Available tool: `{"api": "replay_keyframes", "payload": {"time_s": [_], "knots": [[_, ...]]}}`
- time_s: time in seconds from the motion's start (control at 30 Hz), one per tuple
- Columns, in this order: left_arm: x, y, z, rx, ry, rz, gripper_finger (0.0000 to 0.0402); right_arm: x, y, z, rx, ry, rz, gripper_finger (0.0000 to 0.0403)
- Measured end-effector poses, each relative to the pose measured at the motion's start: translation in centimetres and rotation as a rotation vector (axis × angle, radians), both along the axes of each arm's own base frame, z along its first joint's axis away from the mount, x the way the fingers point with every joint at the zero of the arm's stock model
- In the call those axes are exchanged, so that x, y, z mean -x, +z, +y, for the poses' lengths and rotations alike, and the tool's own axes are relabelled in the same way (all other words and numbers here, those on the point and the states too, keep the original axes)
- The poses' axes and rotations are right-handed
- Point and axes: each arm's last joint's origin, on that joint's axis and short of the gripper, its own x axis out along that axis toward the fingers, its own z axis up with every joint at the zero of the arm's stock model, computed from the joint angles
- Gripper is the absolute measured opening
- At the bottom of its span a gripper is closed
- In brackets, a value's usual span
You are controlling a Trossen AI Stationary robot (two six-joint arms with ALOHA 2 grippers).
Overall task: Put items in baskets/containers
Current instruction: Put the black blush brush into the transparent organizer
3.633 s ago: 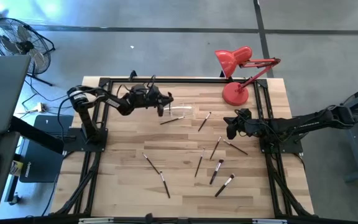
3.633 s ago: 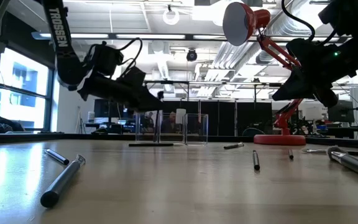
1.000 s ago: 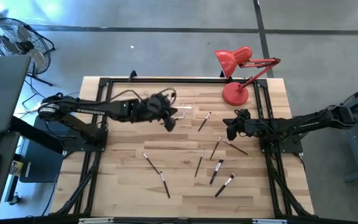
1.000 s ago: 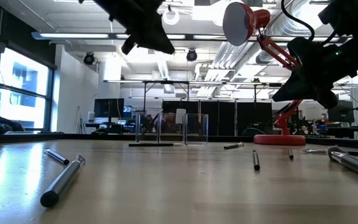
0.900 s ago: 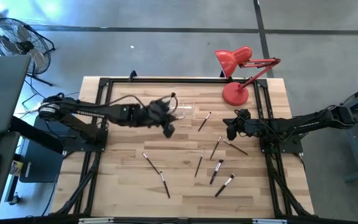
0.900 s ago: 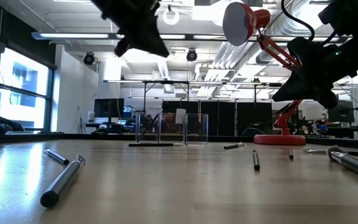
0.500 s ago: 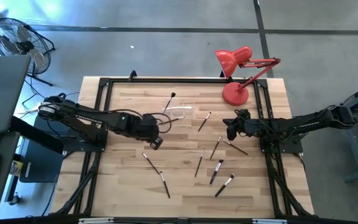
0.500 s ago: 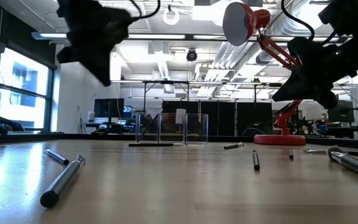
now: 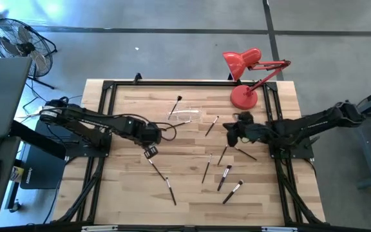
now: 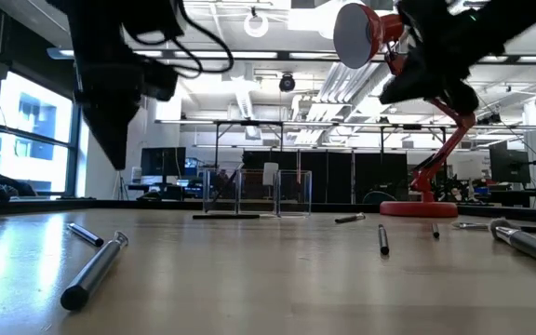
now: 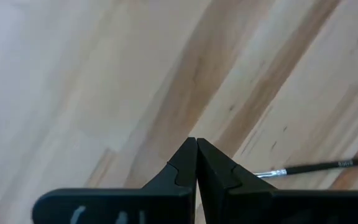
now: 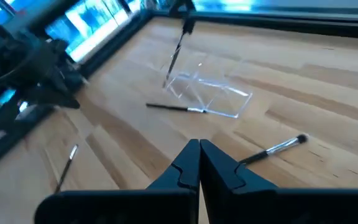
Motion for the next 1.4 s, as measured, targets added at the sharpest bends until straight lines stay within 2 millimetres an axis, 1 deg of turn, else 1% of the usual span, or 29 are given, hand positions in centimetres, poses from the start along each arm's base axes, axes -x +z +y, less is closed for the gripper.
{"api": "replay_keyframes", "payload": {"time_s": [0.1,0.17,0.27,0.33,0.43,0.53,0.63,0.77,0.87,0.97,1.13,1.3,1.4], "knots": [[0.1,-0.9,0.8,0.034,-0.064,0.0,0.0,-2.6,1.4,0.9,-0.073,0.001,0.127,0.0001],[0.1,-1.1,1.3,0.027,-0.084,-0.001,0.0,-4.1,1.7,1.8,-0.181,-0.016,0.253,0.0],[0.0,-1.1,2.0,0.015,-0.107,-0.011,0.0,-6.0,2.1,3.9,-0.344,-0.07,0.444,0.0],[-0.2,-1.1,2.3,0.002,-0.134,-0.019,0.0,-6.8,2.2,5.5,-0.431,-0.125,0.573,0.0],[-0.2,-1.1,2.4,-0.014,-0.188,-0.013,0.0,-7.5,2.4,8.1,-0.538,-0.23,0.681,0.0],[-0.3,-1.0,2.4,-0.033,-0.247,-0.024,0.0,-7.5,2.4,10.5,-0.631,-0.328,0.726,0.0005],[-0.5,-1.0,2.4,-0.049,-0.292,-0.038,0.0,-7.3,2.0,12.6,-0.708,-0.383,0.742,0.0018],[-0.7,-0.9,2.4,-0.062,-0.326,-0.053,0.0,-6.8,1.2,14.4,-0.813,-0.444,0.808,0.0044],[-0.8,-0.9,2.3,-0.039,-0.339,-0.072,0.0,-6.2,0.6,15.4,-0.848,-0.488,0.84,0.007],[-0.8,-0.9,2.3,-0.032,-0.374,-0.073,0.0,-6.1,-0.2,16.0,-0.865,-0.509,0.862,0.0097],[-0.8,-0.9,2.3,-0.04,-0.399,-0.07,0.0,-6.0,-2.2,16.2,-0.86,-0.529,0.893,0.0133],[-0.8,-0.9,2.3,-0.04,-0.399,-0.066,0.0,-5.9,-4.9,16.2,-0.924,-0.513,0.875,0.0139],[-0.7,-0.9,2.3,-0.039,-0.399,-0.061,0.0,-5.9,-6.1,16.1,-0.964,-0.488,0.852,0.0139]]}}
